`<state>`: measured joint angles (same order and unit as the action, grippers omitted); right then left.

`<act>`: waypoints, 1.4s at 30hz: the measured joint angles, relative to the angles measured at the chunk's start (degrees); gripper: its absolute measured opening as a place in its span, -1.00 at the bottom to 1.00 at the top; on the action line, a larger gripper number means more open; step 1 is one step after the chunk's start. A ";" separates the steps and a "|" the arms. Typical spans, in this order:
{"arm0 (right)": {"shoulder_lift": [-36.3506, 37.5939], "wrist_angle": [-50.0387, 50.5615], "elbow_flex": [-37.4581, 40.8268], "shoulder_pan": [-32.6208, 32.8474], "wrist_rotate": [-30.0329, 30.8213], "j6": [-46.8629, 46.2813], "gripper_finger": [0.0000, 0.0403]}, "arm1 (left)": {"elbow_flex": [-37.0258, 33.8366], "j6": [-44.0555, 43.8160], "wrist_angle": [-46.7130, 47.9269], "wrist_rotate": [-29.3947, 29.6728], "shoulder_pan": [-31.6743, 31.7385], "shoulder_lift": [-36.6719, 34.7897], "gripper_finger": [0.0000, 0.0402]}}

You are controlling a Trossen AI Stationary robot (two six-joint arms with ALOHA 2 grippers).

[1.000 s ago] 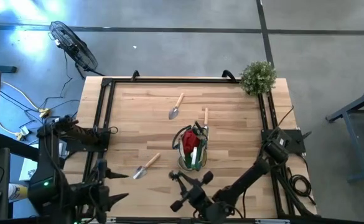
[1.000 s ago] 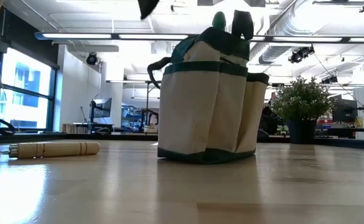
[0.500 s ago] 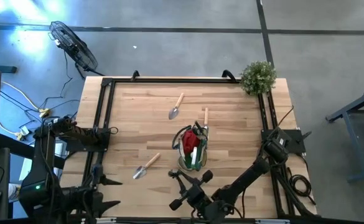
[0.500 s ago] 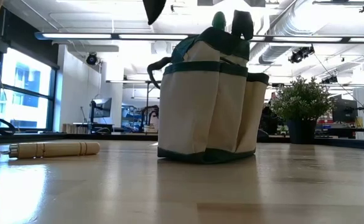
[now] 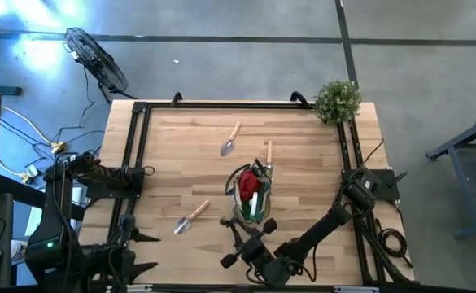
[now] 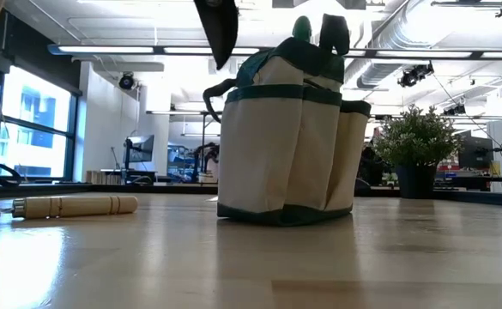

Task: Pick & Place Garden tools in Gardening bag
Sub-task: Put the shear scissors into the gardening bag

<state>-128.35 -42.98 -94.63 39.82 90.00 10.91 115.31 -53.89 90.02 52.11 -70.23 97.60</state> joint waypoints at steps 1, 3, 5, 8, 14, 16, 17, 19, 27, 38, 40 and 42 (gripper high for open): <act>0.00 0.00 0.00 0.03 0.00 0.35 -0.80 | 0.00 0.00 0.00 0.31 0.08 0.00 0.33; 0.00 -0.20 0.00 0.18 0.01 1.02 -0.80 | 0.00 0.00 0.00 0.89 0.08 0.00 0.33; 0.00 -0.16 0.00 0.28 0.00 1.74 -0.80 | 0.00 -0.01 0.00 1.08 0.08 0.00 0.33; 0.00 -0.17 0.00 0.32 0.00 2.93 -0.80 | 0.00 -0.42 0.00 1.21 0.08 0.00 0.33; 0.00 -0.13 0.00 0.31 0.02 7.30 -0.80 | 0.00 -0.44 0.00 1.21 0.08 0.00 0.33; 0.00 -0.09 0.00 0.26 0.00 7.80 -0.80 | 0.00 -0.44 0.00 1.23 0.08 0.00 0.33; 0.00 -0.11 0.00 0.16 0.00 8.52 -0.80 | 0.00 -0.44 0.00 1.23 0.08 0.00 0.33; 0.00 -0.11 0.00 0.01 0.00 9.36 -0.80 | 0.00 -0.45 0.00 1.23 0.08 0.00 0.33; 0.00 4.05 0.00 -0.72 -0.02 11.61 -0.80 | 0.00 -0.63 0.00 1.27 0.08 0.01 0.33; 0.00 13.72 0.00 -1.16 -0.07 0.41 -0.80 | 0.00 -0.91 0.00 1.29 0.08 0.02 0.33; 0.00 16.42 0.00 -0.76 -0.09 -2.69 -0.80 | 0.00 -1.14 0.00 1.29 0.08 0.02 0.33; 0.00 19.29 0.00 -0.46 -0.11 -6.34 -0.80 | 0.00 -1.54 0.00 1.29 0.08 0.02 0.33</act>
<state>-128.35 -23.69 -94.63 39.36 89.89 4.58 115.31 -55.43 90.02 53.41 -70.15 97.62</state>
